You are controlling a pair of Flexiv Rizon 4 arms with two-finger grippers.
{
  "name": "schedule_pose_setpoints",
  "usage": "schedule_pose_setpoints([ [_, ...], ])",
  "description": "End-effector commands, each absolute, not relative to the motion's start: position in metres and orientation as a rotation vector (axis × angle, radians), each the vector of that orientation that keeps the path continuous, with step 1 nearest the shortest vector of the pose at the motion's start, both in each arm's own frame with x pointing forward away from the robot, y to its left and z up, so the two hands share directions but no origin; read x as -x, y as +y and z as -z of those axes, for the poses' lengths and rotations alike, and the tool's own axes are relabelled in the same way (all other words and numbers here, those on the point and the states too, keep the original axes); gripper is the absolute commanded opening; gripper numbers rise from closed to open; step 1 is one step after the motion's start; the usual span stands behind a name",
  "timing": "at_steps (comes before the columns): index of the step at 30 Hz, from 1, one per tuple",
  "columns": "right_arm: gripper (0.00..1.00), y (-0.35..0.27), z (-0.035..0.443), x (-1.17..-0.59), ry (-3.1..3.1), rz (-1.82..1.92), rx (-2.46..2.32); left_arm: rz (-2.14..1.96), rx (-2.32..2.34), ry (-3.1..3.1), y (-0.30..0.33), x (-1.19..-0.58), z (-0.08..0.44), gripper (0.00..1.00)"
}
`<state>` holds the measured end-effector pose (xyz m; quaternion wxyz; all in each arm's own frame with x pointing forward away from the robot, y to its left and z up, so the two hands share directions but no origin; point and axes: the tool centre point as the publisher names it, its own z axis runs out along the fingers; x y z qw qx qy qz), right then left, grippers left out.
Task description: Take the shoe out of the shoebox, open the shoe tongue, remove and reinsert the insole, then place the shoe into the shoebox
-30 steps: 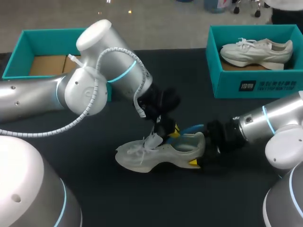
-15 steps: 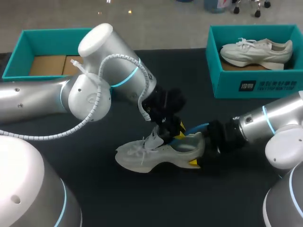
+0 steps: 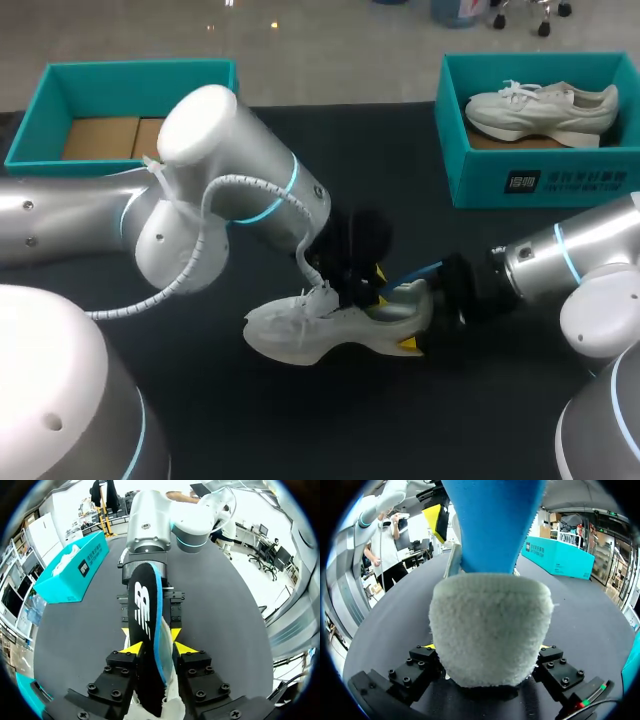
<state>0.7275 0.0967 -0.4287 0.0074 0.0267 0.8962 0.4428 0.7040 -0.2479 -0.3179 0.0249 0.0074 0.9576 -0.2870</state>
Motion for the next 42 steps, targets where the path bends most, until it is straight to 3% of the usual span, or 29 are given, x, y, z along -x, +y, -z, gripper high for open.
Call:
schedule_pose_setpoints([
  [1,0.00,0.097,0.430,-0.727,2.805,-1.379,-0.085,0.845,0.024,2.903,-0.245,-0.697,0.321,0.42],
  [5,0.00,0.097,0.430,-0.727,2.805,-1.379,-0.085,0.830,0.047,2.882,-0.243,-0.699,0.326,0.44],
  [17,0.00,0.097,0.430,-0.727,2.805,-1.379,-0.085,0.801,0.072,2.861,-0.241,-0.714,0.341,0.31],
  [22,0.00,0.097,0.430,-0.727,2.805,-1.379,-0.085,0.827,0.078,2.862,-0.243,-0.718,0.340,0.11],
  [23,0.00,0.097,0.430,-0.727,2.805,-1.379,-0.085,0.834,0.079,2.864,-0.244,-0.719,0.339,0.00],
  [42,0.00,0.097,0.430,-0.727,2.805,-1.379,-0.085,1.137,-0.036,2.894,-0.243,-0.726,0.284,0.00],
])
